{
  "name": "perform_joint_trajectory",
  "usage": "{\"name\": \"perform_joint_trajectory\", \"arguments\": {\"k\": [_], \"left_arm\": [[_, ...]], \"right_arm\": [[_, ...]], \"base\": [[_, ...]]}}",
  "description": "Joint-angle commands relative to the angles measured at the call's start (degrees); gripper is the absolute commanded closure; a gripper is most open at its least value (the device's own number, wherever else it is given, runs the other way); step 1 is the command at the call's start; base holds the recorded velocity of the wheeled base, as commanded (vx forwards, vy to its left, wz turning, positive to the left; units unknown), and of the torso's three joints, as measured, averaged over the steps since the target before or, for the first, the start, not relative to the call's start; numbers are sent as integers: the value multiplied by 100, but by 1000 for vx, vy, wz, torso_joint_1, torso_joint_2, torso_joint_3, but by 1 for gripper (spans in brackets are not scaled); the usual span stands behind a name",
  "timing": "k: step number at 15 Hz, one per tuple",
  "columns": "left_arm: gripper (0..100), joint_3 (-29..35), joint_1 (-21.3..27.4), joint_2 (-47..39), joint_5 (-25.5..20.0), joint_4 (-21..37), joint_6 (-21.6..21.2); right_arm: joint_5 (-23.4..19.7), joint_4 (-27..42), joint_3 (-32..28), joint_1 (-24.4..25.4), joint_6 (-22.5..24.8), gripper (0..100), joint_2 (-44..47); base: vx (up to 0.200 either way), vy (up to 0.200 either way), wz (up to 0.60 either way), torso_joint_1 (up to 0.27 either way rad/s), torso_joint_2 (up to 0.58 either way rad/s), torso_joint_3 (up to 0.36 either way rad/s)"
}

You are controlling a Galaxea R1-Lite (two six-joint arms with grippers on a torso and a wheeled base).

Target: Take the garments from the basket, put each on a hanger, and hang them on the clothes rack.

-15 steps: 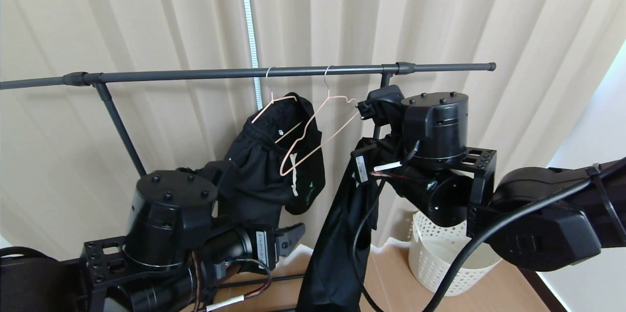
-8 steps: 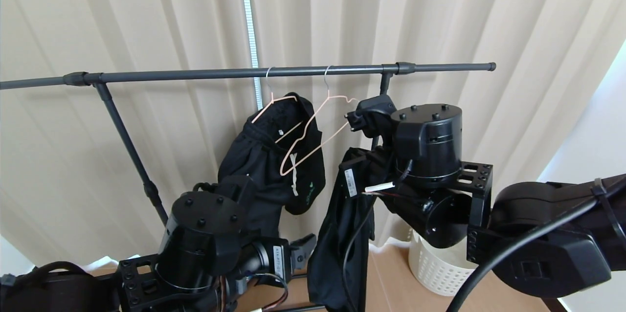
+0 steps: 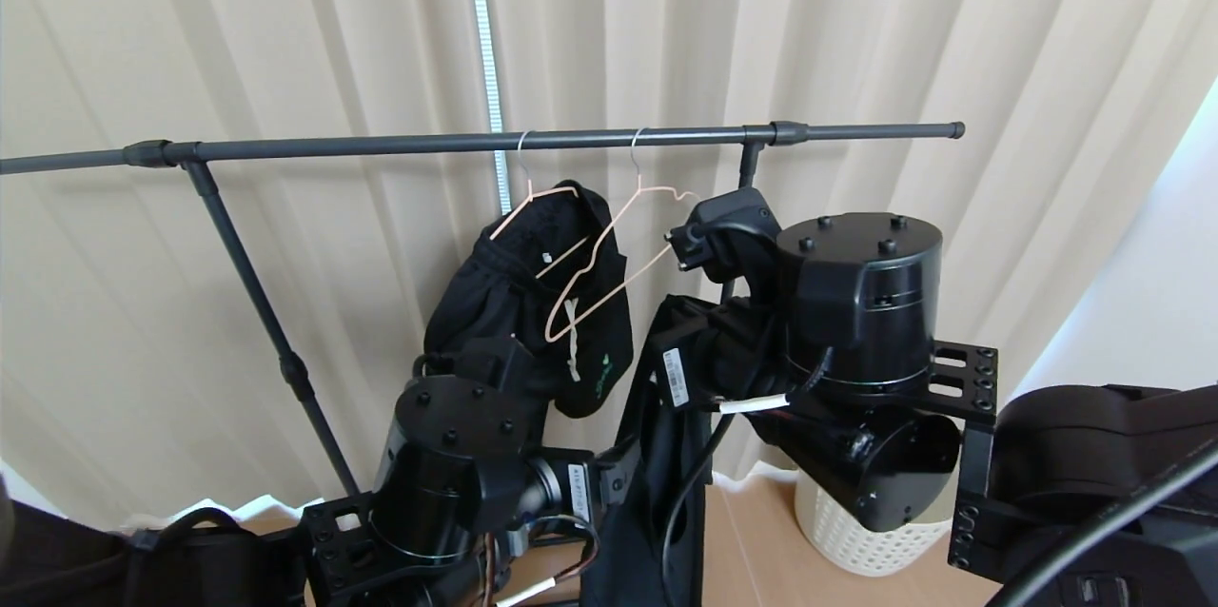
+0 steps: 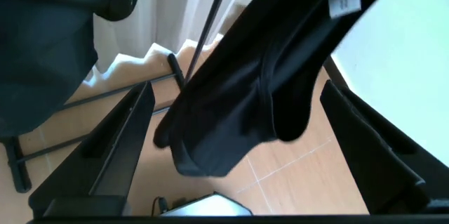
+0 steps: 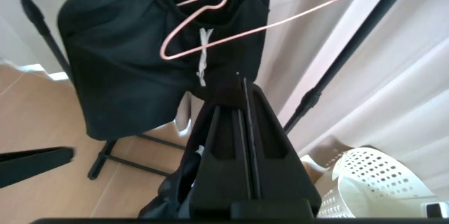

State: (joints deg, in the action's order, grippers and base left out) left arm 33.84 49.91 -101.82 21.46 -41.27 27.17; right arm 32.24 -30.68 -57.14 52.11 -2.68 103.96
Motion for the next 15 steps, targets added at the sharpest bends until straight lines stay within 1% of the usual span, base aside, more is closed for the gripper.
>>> {"name": "perform_joint_trajectory", "arguments": {"k": [1, 2, 3, 4, 5, 8, 11, 15], "left_arm": [[0, 44, 10, -365, 140, -198, 16], [0, 70, 10, -541, 157, -391, 16], [0, 70, 10, -541, 157, -391, 16], [0, 105, 10, -770, 192, -699, 7], [0, 158, 1, -849, 254, -778, 7], [0, 202, -34, -998, 570, -795, -10], [0, 132, -130, -989, 588, -795, -28], [0, 52, -201, -989, 711, -795, -160]], "right_arm": [[-8, -8, 62, 123, -4, 100, -95], [-8, -8, 80, 203, -4, 100, -95], [-8, -8, 80, 203, -4, 100, -95], [19, -25, 141, 290, -4, 100, -113], [10, -25, 150, 299, -4, 100, -148], [10, -25, 159, 299, -4, 100, -192], [10, -25, 159, 290, -4, 100, -210], [10, -17, 177, 282, 5, 100, -394]], "base": [[0, 0, 0, 0, 0, 0], [0, 0, 0, 0, 0, 0], [0, 0, 0, 0, 0, 0], [0, 0, 0, 0, 0, 0], [0, 0, 0, 0, 0, 0], [0, 0, 0, 0, 0, 0], [0, 0, 0, 0, 0, 0], [0, 0, 0, 0, 0, 0]]}}
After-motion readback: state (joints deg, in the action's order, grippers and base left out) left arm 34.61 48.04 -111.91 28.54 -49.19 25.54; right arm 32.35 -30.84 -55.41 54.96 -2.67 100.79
